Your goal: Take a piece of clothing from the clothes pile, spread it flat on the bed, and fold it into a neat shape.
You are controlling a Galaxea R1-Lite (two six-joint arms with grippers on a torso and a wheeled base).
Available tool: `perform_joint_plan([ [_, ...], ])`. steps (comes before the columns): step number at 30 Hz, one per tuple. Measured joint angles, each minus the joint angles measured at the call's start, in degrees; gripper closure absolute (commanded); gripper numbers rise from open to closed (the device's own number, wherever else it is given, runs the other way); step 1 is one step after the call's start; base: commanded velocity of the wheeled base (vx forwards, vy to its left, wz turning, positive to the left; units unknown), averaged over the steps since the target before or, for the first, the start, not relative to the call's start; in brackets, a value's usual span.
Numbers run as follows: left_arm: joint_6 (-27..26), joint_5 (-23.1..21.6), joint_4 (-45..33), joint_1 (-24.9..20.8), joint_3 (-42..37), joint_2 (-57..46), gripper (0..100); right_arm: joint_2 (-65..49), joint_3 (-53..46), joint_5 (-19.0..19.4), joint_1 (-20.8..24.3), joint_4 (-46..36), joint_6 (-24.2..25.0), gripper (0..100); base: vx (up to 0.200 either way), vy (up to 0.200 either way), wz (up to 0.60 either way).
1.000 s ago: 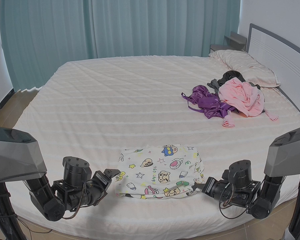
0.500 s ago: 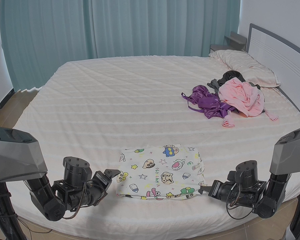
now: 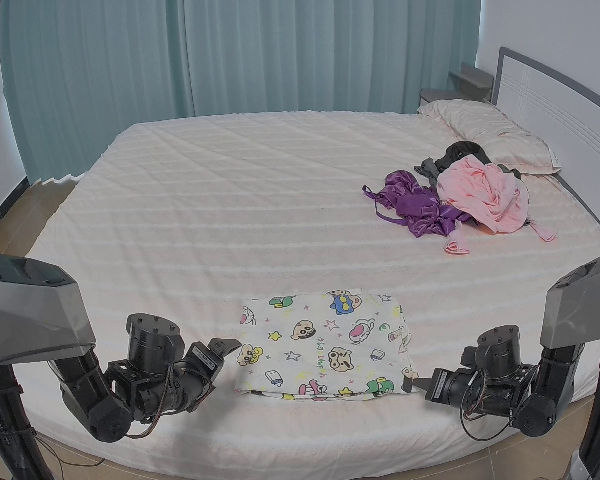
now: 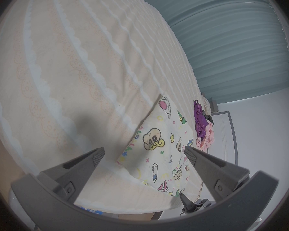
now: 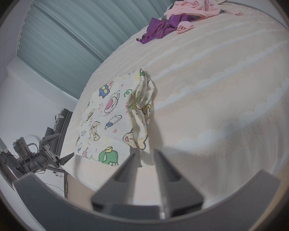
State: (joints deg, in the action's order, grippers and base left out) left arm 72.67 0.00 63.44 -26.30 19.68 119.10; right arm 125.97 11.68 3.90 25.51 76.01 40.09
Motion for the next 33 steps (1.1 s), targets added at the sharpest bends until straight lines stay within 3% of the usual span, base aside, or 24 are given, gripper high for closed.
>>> perform_joint_plan([
  [9,0.02,0.0,0.0,0.01,0.13,0.0,0,-2.23,2.62,0.44,-1.07,0.44,-0.6,0,0.0,0.0,0.0],
  [22,0.02,0.0,0.0,0.01,0.2,0.0,0,4.68,29.94,4.08,-6.19,-7.97,0.41,0,0.0,0.0,0.0],
  [33,-0.02,0.0,0.09,-0.05,0.13,0.0,0,12.24,36.66,5.18,-7.72,-7.01,0.09,0,0.0,0.0,0.0],
])
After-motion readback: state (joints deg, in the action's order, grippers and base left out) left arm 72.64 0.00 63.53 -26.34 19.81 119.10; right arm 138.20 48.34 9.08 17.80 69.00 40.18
